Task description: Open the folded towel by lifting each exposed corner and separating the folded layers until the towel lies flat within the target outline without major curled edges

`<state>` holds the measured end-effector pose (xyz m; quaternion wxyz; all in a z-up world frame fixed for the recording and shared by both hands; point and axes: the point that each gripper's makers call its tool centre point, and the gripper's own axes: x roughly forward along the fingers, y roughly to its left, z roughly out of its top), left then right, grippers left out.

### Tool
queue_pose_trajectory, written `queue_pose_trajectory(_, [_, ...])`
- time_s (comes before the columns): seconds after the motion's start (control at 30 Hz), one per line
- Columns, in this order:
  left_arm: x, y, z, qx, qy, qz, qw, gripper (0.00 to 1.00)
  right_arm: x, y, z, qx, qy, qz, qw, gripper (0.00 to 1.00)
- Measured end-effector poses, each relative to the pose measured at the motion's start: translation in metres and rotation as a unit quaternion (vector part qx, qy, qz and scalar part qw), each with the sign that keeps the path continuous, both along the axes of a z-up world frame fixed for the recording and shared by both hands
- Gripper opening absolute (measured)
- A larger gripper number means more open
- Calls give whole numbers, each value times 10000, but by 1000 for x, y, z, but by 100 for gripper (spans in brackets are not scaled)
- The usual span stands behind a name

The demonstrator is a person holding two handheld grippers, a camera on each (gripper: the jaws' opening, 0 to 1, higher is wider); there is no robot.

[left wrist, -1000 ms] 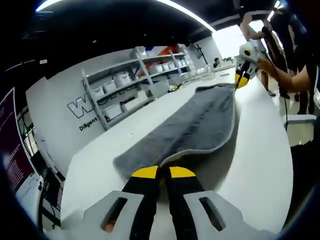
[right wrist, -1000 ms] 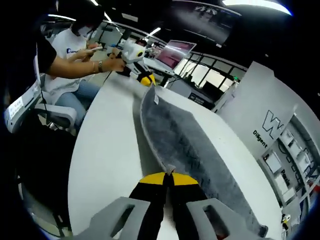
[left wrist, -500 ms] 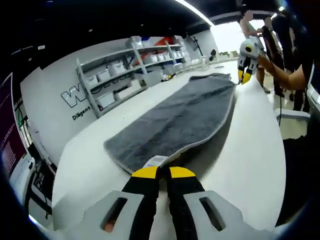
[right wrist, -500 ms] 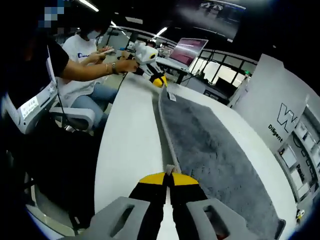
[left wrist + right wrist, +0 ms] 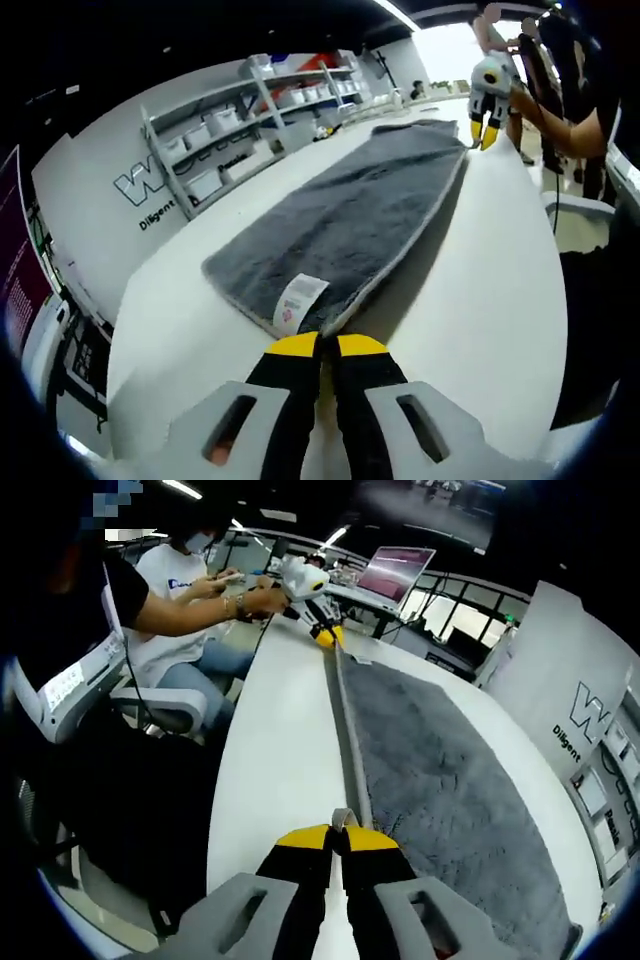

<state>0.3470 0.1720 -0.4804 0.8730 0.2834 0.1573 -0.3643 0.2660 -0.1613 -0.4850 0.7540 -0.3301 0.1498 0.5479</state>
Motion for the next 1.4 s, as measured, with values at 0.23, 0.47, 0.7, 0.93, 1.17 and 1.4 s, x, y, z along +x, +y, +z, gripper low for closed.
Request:
queue_pose_trajectory(0.23, [-7,10,-6,84,118,-3,9999,4,-3,7,0,218,187,45,9996,0])
queue_pose_trajectory(0.47, [-8,17,-7,110,159,63,9998,4,-10,14,0,349,351,132,9987,4])
queue_pose_trajectory(0.7, [-22,13,1,-261,273,-154,9992,17,-13,12,7,483,389,93,9980,11])
queue_pose_trajectory(0.93, [-34,-1,29,-1195,167,-513,9914,35,-5,4,24,893,400,-199,9950,33])
queue_pose_trajectory(1.17, [-44,-16,39,-1684,243,-655,9832,75,9,-17,27,744,194,-680,9947,50])
queue_pose_trajectory(1.4, [-49,-33,37,-1711,263,-765,9819,97,33,-44,29,907,224,-1496,9843,72])
